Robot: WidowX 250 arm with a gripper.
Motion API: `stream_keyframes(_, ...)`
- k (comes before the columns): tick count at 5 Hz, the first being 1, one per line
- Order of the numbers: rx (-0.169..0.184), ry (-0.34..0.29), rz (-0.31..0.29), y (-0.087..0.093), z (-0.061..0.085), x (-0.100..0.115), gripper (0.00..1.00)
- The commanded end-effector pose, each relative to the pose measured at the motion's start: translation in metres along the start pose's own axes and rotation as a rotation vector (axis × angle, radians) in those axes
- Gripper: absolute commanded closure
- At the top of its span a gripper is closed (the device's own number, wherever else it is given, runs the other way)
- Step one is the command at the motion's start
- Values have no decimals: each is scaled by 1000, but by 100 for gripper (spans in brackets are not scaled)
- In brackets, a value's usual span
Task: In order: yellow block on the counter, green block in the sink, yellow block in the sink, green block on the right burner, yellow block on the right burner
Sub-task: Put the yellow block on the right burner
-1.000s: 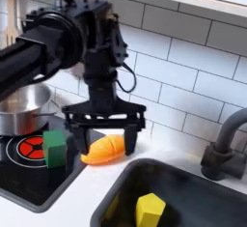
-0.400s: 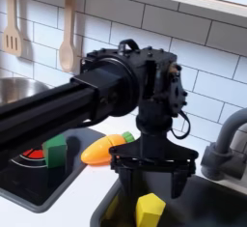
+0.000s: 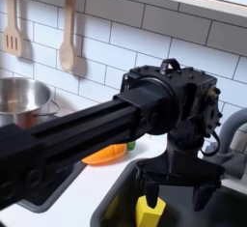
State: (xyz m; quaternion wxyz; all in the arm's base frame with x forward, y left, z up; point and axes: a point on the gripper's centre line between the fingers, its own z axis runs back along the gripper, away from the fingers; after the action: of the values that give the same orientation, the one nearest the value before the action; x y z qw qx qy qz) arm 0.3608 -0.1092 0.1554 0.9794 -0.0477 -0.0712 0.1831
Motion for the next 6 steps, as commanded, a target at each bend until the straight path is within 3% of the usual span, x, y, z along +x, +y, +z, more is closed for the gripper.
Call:
stream_keyframes(1, 25, 15, 27, -2, -17, 16, 0)
stream_keyframes(4, 71, 44, 39, 20, -38, 33, 0)
stream_keyframes(6, 64, 49, 26, 23, -41, 28, 0)
